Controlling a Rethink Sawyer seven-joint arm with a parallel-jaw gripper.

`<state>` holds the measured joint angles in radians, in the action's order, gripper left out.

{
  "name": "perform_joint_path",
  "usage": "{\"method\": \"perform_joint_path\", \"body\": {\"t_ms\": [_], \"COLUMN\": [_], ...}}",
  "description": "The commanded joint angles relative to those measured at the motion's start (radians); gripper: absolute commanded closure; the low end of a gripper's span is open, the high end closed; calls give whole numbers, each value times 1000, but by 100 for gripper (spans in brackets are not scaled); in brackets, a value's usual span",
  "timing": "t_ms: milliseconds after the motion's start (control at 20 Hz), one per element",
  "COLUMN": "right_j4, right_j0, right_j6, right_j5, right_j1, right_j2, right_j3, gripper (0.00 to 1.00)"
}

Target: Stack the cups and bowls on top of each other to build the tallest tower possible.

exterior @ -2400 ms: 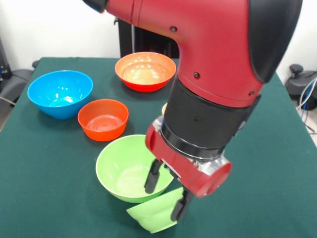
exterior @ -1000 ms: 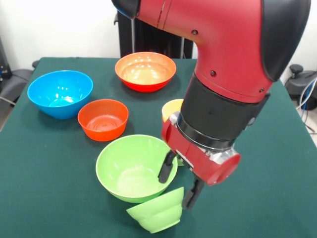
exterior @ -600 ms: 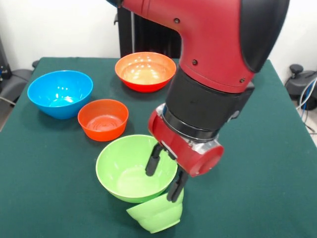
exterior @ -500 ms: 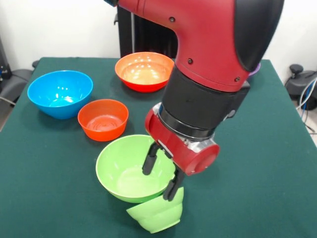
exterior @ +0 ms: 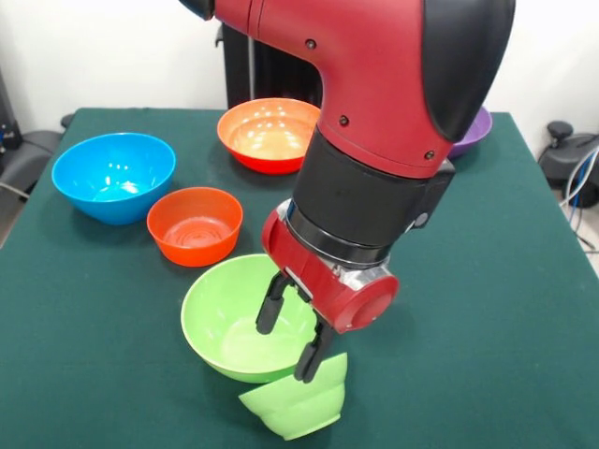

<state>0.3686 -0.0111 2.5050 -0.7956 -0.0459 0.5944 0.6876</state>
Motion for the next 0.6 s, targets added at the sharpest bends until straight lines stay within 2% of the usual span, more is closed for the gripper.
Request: {"method": "perform_joint_path", "body": {"t_ms": [50, 600], "right_j4": [-55, -40], "right_j0": [-27, -47], "right_j6": [32, 93], "right_j5": [51, 63], "right_j1": [31, 55], "right_j2": [-110, -90], "right_j3": [109, 92], "gripper": [0, 0]}}
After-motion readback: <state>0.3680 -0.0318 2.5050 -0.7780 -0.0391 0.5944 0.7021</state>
